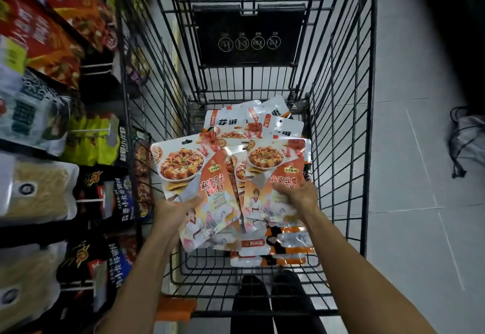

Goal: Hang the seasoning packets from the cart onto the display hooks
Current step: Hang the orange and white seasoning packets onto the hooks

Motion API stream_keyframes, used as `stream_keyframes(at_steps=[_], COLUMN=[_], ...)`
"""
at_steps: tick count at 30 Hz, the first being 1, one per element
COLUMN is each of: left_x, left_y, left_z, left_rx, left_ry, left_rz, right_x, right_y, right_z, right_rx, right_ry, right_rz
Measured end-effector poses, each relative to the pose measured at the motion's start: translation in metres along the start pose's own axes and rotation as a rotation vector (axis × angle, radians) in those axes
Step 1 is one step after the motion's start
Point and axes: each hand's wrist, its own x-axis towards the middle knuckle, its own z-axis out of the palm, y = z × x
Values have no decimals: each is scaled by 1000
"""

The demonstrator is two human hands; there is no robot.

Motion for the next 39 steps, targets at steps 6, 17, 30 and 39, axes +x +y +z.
stream_keyframes(at_steps=[6,17,30,39], left_x=[-28,-112,-380,-569], left_y=[14,25,13,-60], left_z=[-10,-34,-113,-185], left_rx=[-73,-207,-503,-505], left_ry=[-15,142,551,922], left_rz=[86,226,552,699], right_x=[-24,-71,-257,-453], right_y=[-2,-38,-137,-100], right_z=[-8,-20,-30,9], right_rx=[69,158,-211,-426], right_ry=[-33,-401,-1198,-1635], right_rz=[-2,-13,-449,-704])
